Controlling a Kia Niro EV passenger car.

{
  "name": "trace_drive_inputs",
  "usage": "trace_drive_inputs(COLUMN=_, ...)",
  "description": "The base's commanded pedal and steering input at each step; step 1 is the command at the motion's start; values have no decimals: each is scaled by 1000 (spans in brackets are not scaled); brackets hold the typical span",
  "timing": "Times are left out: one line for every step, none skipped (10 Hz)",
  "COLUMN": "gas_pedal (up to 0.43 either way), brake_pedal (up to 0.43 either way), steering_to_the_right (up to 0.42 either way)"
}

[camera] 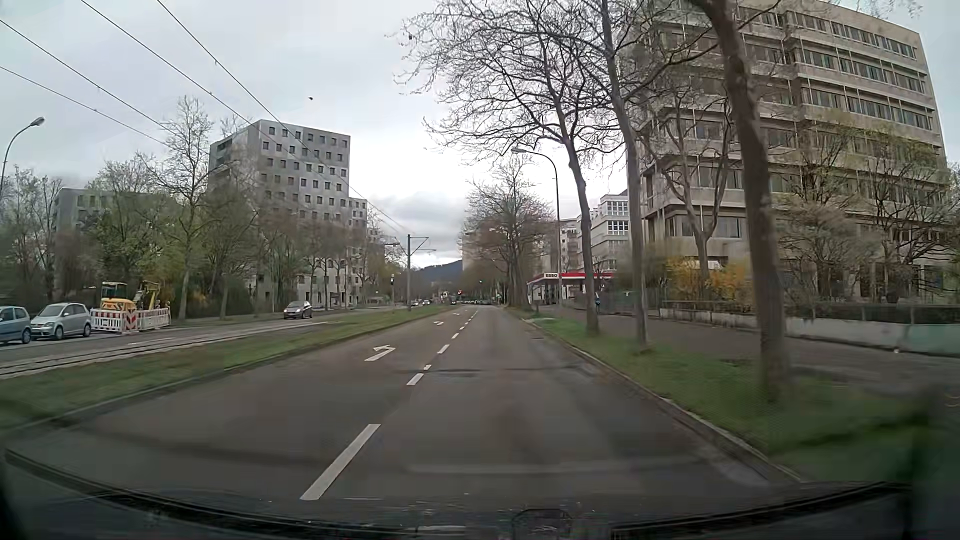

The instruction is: Follow the waypoints while adhering to traffic rules and regulations

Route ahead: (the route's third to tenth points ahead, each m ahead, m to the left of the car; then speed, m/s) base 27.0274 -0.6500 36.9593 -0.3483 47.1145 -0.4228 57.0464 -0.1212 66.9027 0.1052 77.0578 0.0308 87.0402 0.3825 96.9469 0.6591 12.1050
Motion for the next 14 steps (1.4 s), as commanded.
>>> trace_drive_inputs(gas_pedal=138, brake_pedal=0, steering_to_the_right=-7)
trace_drive_inputs(gas_pedal=138, brake_pedal=0, steering_to_the_right=-6)
trace_drive_inputs(gas_pedal=138, brake_pedal=0, steering_to_the_right=-4)
trace_drive_inputs(gas_pedal=138, brake_pedal=0, steering_to_the_right=-4)
trace_drive_inputs(gas_pedal=138, brake_pedal=0, steering_to_the_right=-4)
trace_drive_inputs(gas_pedal=138, brake_pedal=0, steering_to_the_right=-3)
trace_drive_inputs(gas_pedal=138, brake_pedal=0, steering_to_the_right=-2)
trace_drive_inputs(gas_pedal=138, brake_pedal=0, steering_to_the_right=-2)
trace_drive_inputs(gas_pedal=138, brake_pedal=0, steering_to_the_right=-1)
trace_drive_inputs(gas_pedal=138, brake_pedal=0, steering_to_the_right=-1)
trace_drive_inputs(gas_pedal=138, brake_pedal=0, steering_to_the_right=0)
trace_drive_inputs(gas_pedal=138, brake_pedal=0, steering_to_the_right=0)
trace_drive_inputs(gas_pedal=138, brake_pedal=0, steering_to_the_right=0)
trace_drive_inputs(gas_pedal=138, brake_pedal=0, steering_to_the_right=0)
